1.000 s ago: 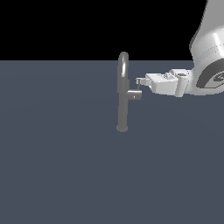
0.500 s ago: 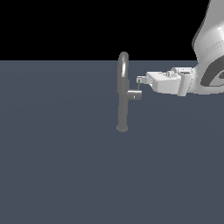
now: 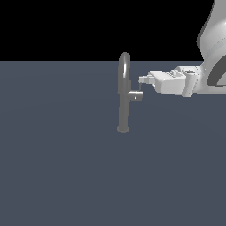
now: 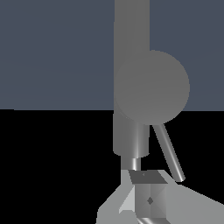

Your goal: Turn on the faucet by rotating a designated handle.

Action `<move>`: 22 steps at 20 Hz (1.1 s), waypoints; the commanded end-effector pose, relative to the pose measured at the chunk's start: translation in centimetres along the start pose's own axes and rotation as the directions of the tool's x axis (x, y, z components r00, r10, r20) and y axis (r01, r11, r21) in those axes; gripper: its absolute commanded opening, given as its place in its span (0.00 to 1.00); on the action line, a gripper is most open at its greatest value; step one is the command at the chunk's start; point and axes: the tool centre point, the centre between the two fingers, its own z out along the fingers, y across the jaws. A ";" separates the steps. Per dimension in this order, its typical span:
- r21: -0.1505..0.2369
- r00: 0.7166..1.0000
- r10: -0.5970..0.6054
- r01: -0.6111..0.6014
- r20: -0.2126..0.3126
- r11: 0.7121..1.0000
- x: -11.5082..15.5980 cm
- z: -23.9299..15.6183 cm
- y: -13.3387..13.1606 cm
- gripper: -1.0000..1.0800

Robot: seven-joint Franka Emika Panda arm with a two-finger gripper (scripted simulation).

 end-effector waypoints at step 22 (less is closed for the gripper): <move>-0.007 1.000 -0.012 0.012 0.005 1.000 3.6 -0.1 4.6 0.00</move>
